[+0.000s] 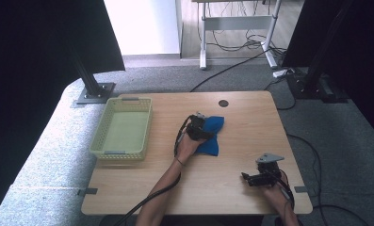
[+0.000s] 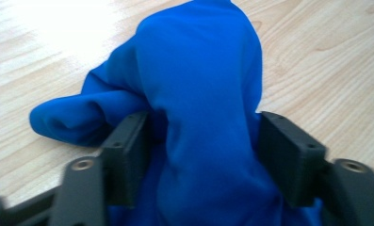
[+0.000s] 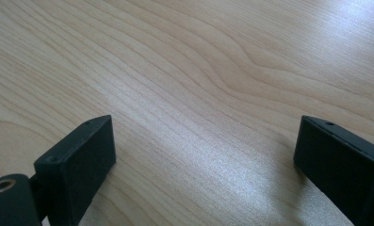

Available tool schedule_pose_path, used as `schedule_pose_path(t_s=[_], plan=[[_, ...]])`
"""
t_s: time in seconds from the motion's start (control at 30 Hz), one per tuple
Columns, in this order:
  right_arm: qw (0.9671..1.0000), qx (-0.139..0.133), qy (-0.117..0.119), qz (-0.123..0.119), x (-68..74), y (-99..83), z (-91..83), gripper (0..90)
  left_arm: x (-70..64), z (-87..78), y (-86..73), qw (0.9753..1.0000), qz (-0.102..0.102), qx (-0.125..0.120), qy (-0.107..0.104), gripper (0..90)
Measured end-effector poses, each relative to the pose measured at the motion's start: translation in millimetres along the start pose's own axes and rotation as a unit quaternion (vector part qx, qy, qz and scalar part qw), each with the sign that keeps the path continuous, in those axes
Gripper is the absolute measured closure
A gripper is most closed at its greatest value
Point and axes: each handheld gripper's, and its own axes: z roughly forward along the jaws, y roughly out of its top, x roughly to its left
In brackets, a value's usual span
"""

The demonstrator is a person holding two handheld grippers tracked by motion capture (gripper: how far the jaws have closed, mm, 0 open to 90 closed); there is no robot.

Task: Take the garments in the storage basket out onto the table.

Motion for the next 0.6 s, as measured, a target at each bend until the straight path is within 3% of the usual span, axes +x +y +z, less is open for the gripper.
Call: schedule_pose_path(t_s=[0.07, 0.17, 0.33, 0.6], plan=[[1.0000, 0.000, 0.000, 0.000, 0.0, 0.0, 0.0, 5.7, 0.2, -1.7, 0.0, 1.0000, 0.006, 0.000, 0.003, 29.2], [1.0000, 0.000, 0.000, 0.000, 0.0, 0.0, 0.0, 5.7, 1.1, -4.3, 0.1, 1.0000, -0.001, -0.002, -0.006, 25.7], [1.0000, 0.000, 0.000, 0.000, 0.0, 0.0, 0.0, 5.7, 0.5, -10.0, 0.5, 1.0000, 0.000, -0.007, 0.003, 19.5], [1.0000, 0.001, 0.000, 0.000, 0.1, 0.0, -0.1, 5.7, 1.0, -22.9, 3.6, 0.9997, -0.004, -0.024, 0.003, 15.2]])
